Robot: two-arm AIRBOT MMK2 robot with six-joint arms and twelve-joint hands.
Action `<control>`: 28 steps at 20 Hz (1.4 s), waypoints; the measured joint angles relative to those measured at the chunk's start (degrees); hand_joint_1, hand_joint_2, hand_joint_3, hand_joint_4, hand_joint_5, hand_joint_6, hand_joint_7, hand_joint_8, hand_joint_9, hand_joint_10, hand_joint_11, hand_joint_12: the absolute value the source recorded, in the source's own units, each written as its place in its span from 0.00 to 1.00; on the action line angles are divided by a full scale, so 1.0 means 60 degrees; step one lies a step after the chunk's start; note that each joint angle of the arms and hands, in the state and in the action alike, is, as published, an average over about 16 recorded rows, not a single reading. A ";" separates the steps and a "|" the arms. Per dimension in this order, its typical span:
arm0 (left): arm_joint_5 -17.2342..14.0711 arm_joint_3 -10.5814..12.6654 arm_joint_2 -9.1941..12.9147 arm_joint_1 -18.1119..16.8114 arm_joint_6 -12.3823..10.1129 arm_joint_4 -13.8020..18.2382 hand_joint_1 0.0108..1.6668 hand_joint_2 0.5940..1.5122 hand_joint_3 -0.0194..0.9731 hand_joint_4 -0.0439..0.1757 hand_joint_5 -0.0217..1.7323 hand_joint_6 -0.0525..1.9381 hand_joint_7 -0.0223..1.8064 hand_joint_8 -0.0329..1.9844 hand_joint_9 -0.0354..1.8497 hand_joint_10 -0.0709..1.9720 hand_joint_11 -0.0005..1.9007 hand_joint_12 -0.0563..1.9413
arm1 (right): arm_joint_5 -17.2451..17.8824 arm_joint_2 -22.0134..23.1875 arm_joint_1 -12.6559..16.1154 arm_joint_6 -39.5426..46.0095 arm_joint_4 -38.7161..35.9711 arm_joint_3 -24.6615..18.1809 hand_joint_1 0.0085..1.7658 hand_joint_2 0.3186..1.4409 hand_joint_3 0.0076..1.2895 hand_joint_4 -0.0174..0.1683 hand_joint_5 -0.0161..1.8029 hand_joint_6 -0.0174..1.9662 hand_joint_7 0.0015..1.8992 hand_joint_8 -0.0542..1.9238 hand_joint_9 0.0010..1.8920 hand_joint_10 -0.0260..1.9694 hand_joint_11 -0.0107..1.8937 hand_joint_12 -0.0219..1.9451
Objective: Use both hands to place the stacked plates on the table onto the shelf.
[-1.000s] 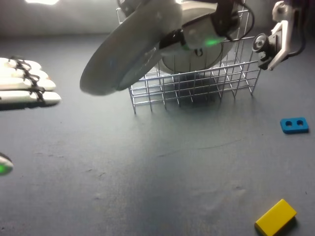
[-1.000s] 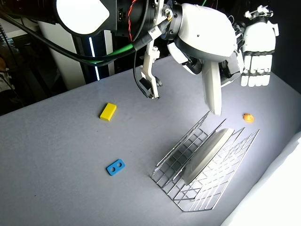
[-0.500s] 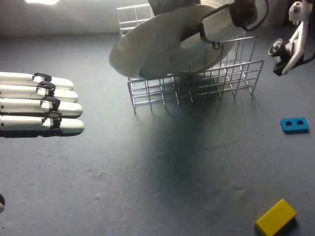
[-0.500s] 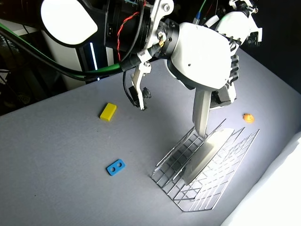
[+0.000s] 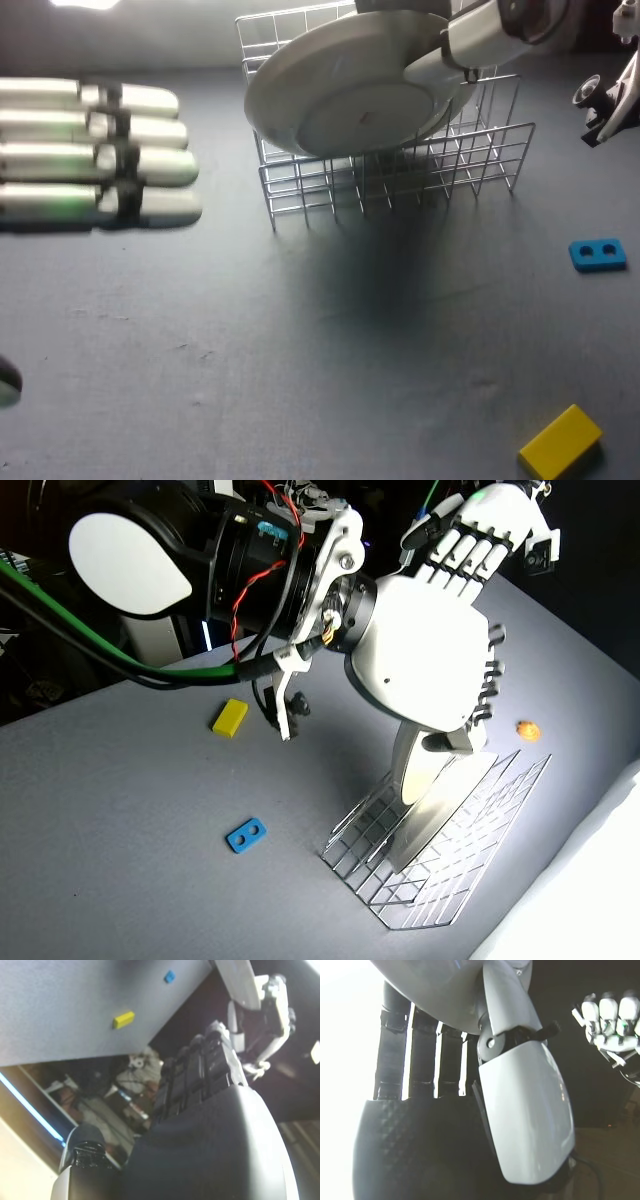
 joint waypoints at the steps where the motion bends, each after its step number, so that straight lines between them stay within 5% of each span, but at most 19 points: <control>1: -0.0034 -0.0031 0.0037 -0.0324 -0.0070 0.0216 0.00 0.58 0.03 0.21 0.04 0.03 0.03 0.02 0.03 0.04 0.01 0.03 | -0.0008 -0.0023 -0.0032 -0.0017 0.0030 0.0085 0.76 0.68 0.00 0.05 0.44 0.59 0.48 0.59 0.45 0.63 0.36 0.65; 7: -0.0152 -0.0310 0.0264 -0.2086 -0.0482 0.1461 0.00 0.58 0.03 0.21 0.04 0.03 0.03 0.02 0.03 0.04 0.01 0.03 | 0.0019 -0.0189 -0.0303 -0.0170 0.0102 0.0541 0.76 0.68 0.00 0.05 0.42 0.60 0.46 0.60 0.44 0.63 0.35 0.66; 13: -0.0016 -0.0616 0.0424 -0.3119 -0.0806 0.2234 0.00 0.58 0.02 0.21 0.05 0.03 0.03 0.02 0.03 0.04 0.01 0.03 | 0.0179 -0.0312 -0.0633 -0.0378 0.0119 0.0789 0.74 0.70 0.00 0.05 0.40 0.62 0.44 0.62 0.43 0.59 0.32 0.67; 17: -0.0180 -0.0717 0.0476 -0.3285 -0.0889 0.2396 0.00 0.58 0.02 0.21 0.05 0.03 0.04 0.02 0.03 0.04 0.01 0.03 | 0.0323 -0.0348 -0.0821 -0.0502 0.0121 0.0863 0.67 0.74 0.00 0.06 0.38 0.56 0.42 0.53 0.40 0.48 0.27 0.67; 28: -0.1355 -0.0655 0.0477 -0.3036 -0.0772 0.2576 0.00 0.59 0.02 0.21 0.05 0.03 0.04 0.02 0.03 0.04 0.01 0.03 | 0.0517 -0.0029 -0.0864 -0.0612 0.0127 0.0663 0.43 0.87 0.00 0.08 0.32 0.15 0.35 0.13 0.33 0.10 0.09 0.63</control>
